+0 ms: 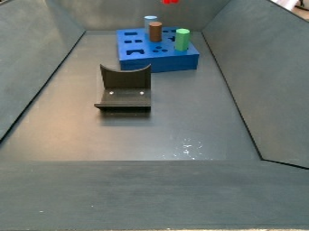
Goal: Pick up the square-circle object. Move up. Place the square-circle object on the fixture. Regrasp the square-circle object. Move to above the board. Insert the square-circle object.
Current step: Insert the square-circle object.
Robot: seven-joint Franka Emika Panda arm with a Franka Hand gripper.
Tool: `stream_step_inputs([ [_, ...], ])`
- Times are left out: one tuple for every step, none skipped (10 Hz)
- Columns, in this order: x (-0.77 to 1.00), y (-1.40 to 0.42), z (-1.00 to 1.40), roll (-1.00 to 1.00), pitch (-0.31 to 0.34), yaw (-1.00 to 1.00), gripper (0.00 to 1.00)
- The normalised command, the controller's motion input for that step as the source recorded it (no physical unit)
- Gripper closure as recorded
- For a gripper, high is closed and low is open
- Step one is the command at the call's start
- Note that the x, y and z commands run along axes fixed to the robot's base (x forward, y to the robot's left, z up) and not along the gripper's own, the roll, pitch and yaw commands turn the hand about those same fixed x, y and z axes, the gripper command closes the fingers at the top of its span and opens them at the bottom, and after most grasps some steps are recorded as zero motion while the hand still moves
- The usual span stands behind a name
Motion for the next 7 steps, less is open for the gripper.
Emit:
stream_step_inputs([
  [0.0,-0.03,-0.39,-0.04,-0.096,-1.0,1.0],
  [-0.06,-0.05,-0.49,-0.05,-0.171,-1.0,1.0],
  [-0.11,-0.06,-0.57,-0.07,-0.224,-1.0,1.0],
  [-0.11,-0.06,-0.58,-0.06,-0.224,-0.99,1.0],
  [-0.21,-0.23,-0.68,-0.1,-0.2,-0.78,1.0],
  [0.0,-0.35,0.0,0.0,-0.053,0.0,1.0],
  [0.0,0.0,0.0,-0.01,-0.026,0.0,1.0],
])
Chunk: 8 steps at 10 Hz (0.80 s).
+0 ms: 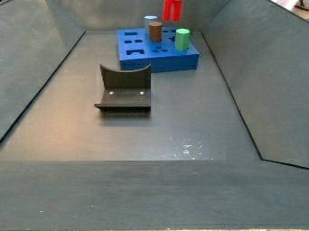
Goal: Pick up the square-circle object. Move up. Place the square-circle object on the fixture. Regrasp the square-circle object. Move to above the board. Insert the square-circle object.
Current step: Insert the square-circle object.
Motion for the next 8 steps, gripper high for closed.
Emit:
stream_step_inputs([
  [-0.09,-0.43,-0.26,0.04,-0.199,0.21,1.0],
  [0.1,-0.28,-0.46,0.0,-0.121,0.09,1.0],
  [0.23,-0.26,-0.25,0.0,-0.06,0.05,1.0],
  [0.19,-0.04,0.0,0.0,0.019,-0.04,1.0],
  [0.18,0.1,0.0,0.0,0.047,-0.08,1.0],
  [0.0,0.21,0.0,0.01,0.027,-0.17,1.0],
  [-0.25,0.32,-0.02,0.01,0.003,-0.28,1.0],
  [-0.41,0.14,-0.09,0.05,0.0,-0.42,1.0],
])
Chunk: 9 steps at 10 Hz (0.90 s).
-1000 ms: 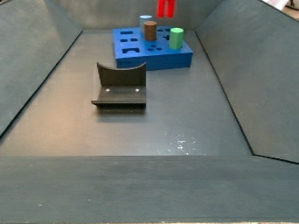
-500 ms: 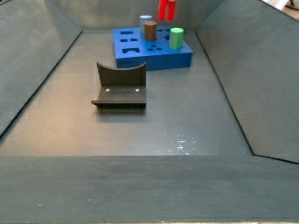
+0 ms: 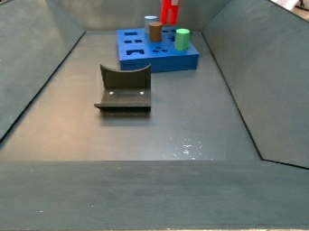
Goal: Pick up the square-circle object. Move up. Place the square-circle object on the fixture. Regrasp the square-circle object. Move to above the board. Insert the square-circle object.
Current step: Insert the square-circle object.
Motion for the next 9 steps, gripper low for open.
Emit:
stream_step_inputs([
  [-0.15,0.0,0.0,0.01,0.0,-0.34,1.0],
  [0.0,0.0,-0.03,0.0,0.0,0.0,1.0],
  [0.37,0.02,-0.27,0.05,0.053,0.0,1.0],
  [0.41,0.02,-0.35,0.09,0.063,0.0,1.0],
  [0.18,0.02,-0.17,0.03,0.021,0.0,1.0],
  [0.0,0.0,-0.02,0.03,0.01,0.03,1.0],
  [0.0,0.0,-0.05,0.06,0.0,0.03,1.0],
  [-0.01,0.0,-0.11,0.08,0.003,0.0,1.0],
  [-0.1,0.0,-0.18,0.1,0.0,0.0,1.0],
])
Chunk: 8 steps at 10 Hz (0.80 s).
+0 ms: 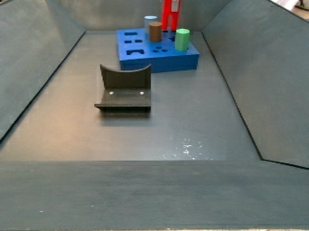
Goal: Pick up the square-circle object. Move up. Place the square-circle object on the fixture. Regrasp the square-circle object. Move to above the board. Insert the square-circle object.
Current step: Insert the square-circle object.
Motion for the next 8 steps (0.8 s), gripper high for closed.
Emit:
stream_step_inputs([
  [0.0,0.0,0.0,0.01,0.0,0.0,1.0],
  [0.0,-0.02,-0.06,0.03,0.0,0.0,1.0],
  [0.0,0.0,-0.09,0.01,0.0,0.0,1.0],
  [0.0,0.0,-0.1,0.03,0.0,0.0,1.0],
  [0.0,-0.03,-0.09,0.03,0.0,0.0,1.0],
  [0.0,-0.07,-0.09,0.03,0.0,0.0,1.0],
  [0.0,-0.14,-0.1,0.04,0.0,0.0,1.0],
  [0.0,-0.15,-0.13,0.04,0.0,0.01,1.0],
])
